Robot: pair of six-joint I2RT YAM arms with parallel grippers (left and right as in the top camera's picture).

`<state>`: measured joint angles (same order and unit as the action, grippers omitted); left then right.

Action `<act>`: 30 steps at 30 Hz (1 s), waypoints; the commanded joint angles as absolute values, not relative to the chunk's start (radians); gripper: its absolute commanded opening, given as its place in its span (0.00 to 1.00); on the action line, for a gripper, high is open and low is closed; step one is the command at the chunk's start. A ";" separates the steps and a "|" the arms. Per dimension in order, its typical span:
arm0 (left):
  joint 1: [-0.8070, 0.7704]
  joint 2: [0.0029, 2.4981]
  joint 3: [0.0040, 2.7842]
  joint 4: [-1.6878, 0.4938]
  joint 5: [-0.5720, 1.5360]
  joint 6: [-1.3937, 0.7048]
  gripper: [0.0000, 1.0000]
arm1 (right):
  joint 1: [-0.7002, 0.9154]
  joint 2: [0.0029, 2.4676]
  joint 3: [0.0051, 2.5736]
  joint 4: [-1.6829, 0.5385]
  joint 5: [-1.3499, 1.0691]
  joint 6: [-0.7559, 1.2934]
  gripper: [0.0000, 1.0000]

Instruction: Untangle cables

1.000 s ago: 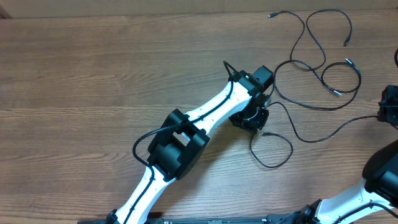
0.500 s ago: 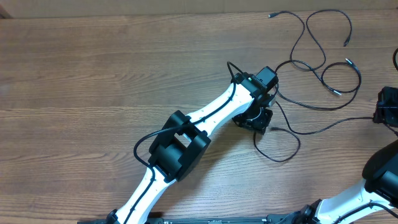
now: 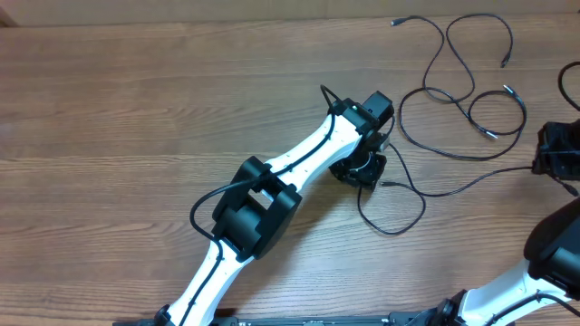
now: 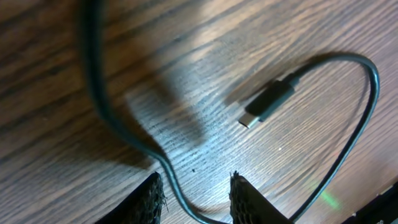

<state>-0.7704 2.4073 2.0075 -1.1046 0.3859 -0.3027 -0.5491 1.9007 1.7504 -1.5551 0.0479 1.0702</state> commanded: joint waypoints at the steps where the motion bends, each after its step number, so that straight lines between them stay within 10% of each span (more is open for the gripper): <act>1: -0.769 2.420 2.033 -1.110 0.426 -0.216 0.36 | -0.526 1.861 1.768 -1.539 0.038 1.039 0.04; 30: -0.714 2.400 2.269 -1.378 0.460 -0.046 0.19 | -0.424 1.861 1.791 -1.392 0.173 0.906 0.04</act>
